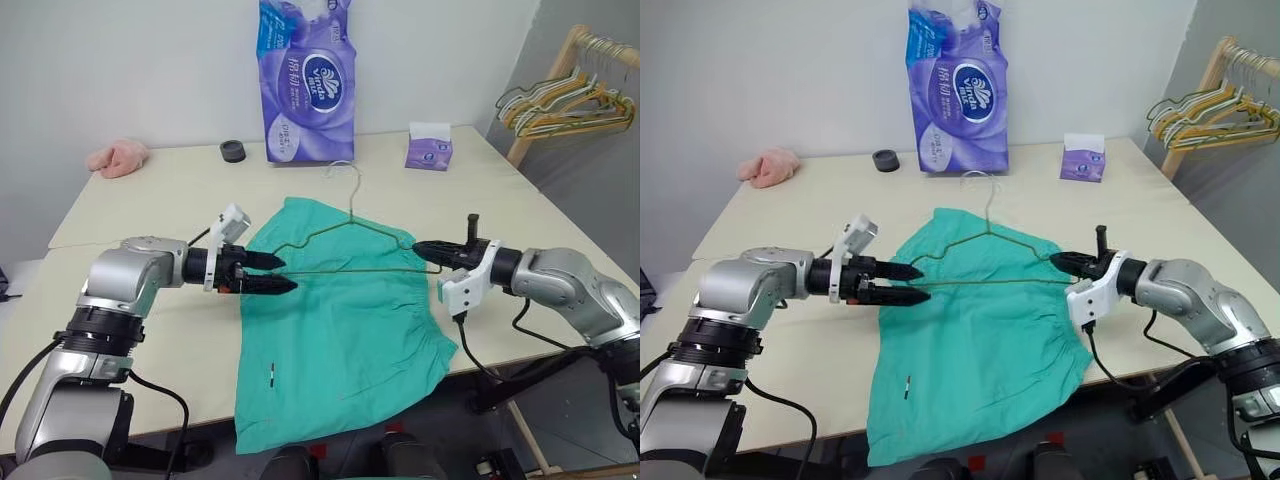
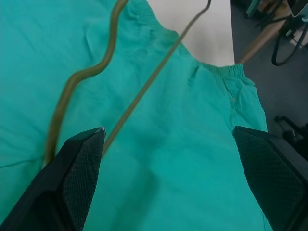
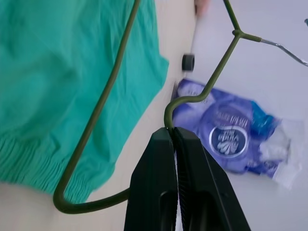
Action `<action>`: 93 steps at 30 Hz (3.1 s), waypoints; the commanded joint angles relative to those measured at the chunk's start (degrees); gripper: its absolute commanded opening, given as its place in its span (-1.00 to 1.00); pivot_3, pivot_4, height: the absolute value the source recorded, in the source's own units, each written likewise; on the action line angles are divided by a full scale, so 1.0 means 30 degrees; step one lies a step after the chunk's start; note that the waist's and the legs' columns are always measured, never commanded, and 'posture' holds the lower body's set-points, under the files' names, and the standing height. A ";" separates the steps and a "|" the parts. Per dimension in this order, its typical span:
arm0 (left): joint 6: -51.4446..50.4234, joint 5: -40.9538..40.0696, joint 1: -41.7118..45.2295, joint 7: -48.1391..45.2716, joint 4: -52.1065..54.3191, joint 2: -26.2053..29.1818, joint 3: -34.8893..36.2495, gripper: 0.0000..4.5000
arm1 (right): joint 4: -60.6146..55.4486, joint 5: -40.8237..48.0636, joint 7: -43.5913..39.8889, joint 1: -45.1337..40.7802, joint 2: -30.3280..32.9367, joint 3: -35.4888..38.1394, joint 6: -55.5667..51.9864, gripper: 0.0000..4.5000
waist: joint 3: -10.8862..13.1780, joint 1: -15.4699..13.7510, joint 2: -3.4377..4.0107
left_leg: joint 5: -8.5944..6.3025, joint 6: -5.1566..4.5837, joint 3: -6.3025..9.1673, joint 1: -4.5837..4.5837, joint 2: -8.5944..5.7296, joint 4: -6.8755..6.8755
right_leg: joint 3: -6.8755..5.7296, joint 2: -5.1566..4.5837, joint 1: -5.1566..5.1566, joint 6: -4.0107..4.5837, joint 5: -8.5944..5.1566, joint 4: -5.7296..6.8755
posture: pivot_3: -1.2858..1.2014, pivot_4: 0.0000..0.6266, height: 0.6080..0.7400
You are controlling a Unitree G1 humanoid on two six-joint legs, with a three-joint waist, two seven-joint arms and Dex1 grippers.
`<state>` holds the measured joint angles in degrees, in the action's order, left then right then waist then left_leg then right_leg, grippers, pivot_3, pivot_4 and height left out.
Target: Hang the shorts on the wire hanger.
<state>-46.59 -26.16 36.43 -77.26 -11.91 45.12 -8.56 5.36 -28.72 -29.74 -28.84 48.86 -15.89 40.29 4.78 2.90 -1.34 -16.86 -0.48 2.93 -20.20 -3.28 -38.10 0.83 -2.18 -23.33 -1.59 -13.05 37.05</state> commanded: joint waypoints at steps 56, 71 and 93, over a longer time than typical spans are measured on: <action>0.1104 -0.0930 -0.2774 -0.1342 0.4359 0.0760 0.0719 1.00 | -0.1539 0.5004 -0.8596 0.3223 0.0906 0.1018 -1.0134 0.48 | 0.0001 0.0010 0.0008 | -0.0032 -0.0059 -0.0020 0.0028 0.0026 -0.0015 | -0.0003 0.0009 0.0019 0.0017 -0.0011 0.0021 | -0.03 -0.85 1.00; 0.1507 -0.0951 -0.2973 -0.0993 0.4466 0.0479 0.0581 1.00 | -0.0658 0.6975 -1.0564 0.0561 -0.1740 0.0220 -2.2775 0.69 | 0.0000 -0.0058 0.0008 | -0.0033 -0.0057 -0.0008 0.0026 0.0029 -0.0014 | -0.0014 0.0003 0.0017 0.0019 -0.0011 0.0017 | -0.02 -0.85 1.00; 0.2498 -0.0069 -0.1141 0.3315 -0.1393 -0.0391 0.3458 1.00 | -0.3610 0.8123 -0.7936 0.0352 -0.1753 0.2830 -2.4450 -0.98 | 0.0000 -0.0337 0.0015 | -0.0038 -0.0038 0.0008 0.0017 0.0024 -0.0013 | -0.0030 -0.0010 0.0003 0.0017 -0.0006 0.0015 | -0.02 -0.83 1.00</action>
<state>-38.30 -25.16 31.75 -66.08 -16.76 43.22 0.49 -2.71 -5.54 -54.70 -25.68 43.69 -10.26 -31.97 4.78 1.89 -1.29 -16.98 -0.58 2.95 -20.15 -3.21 -38.14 0.75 -2.22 -23.32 -1.54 -13.07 37.10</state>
